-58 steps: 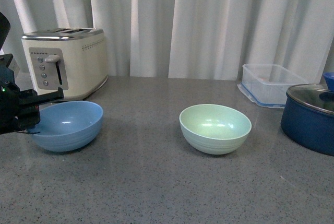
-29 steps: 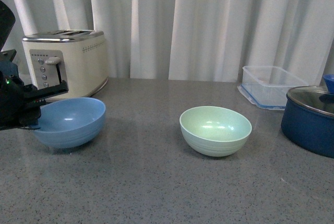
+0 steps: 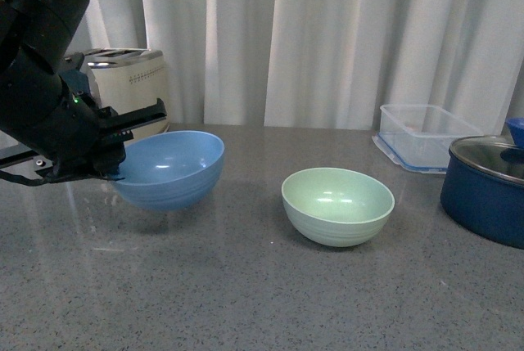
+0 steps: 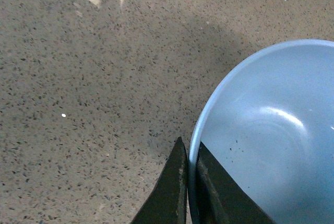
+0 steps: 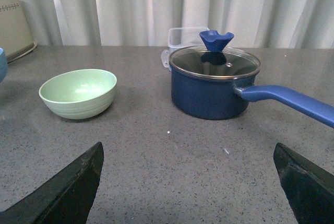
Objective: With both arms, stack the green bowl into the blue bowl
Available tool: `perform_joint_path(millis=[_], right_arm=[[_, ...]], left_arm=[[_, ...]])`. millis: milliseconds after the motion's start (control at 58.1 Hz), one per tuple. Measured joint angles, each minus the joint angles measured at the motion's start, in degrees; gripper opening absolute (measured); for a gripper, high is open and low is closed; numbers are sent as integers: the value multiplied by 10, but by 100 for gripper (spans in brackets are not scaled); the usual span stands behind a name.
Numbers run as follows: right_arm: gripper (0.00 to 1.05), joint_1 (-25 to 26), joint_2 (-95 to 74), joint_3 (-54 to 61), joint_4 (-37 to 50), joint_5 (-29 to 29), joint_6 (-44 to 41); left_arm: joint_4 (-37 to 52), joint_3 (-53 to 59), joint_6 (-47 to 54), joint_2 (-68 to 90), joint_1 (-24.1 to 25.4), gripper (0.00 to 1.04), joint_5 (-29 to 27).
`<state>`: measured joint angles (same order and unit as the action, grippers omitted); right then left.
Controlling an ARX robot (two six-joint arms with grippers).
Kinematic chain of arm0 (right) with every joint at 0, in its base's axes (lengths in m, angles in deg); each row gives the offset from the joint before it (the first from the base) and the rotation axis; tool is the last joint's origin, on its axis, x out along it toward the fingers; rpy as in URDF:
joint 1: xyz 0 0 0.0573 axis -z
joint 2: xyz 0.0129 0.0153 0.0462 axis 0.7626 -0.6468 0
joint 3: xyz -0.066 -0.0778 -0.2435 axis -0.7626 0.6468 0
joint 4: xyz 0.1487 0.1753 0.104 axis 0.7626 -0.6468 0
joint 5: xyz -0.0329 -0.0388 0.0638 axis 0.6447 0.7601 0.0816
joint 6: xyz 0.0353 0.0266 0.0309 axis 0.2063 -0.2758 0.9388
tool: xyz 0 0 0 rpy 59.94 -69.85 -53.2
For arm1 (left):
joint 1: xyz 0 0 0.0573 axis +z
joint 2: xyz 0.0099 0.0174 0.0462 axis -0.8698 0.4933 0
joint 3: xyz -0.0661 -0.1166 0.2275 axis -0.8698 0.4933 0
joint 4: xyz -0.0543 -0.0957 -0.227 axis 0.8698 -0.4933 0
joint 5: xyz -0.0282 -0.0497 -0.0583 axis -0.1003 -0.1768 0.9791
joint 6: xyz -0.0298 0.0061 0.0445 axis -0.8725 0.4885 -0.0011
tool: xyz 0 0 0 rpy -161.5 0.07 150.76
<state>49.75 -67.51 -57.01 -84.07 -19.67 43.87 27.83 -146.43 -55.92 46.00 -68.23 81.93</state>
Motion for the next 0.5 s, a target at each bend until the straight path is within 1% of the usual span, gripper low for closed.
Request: perform_joint_path(millis=[499], right_arm=[[95, 0, 0, 0, 0, 0, 0]], left_arm=[[-8, -65, -7, 74, -49, 4, -9]])
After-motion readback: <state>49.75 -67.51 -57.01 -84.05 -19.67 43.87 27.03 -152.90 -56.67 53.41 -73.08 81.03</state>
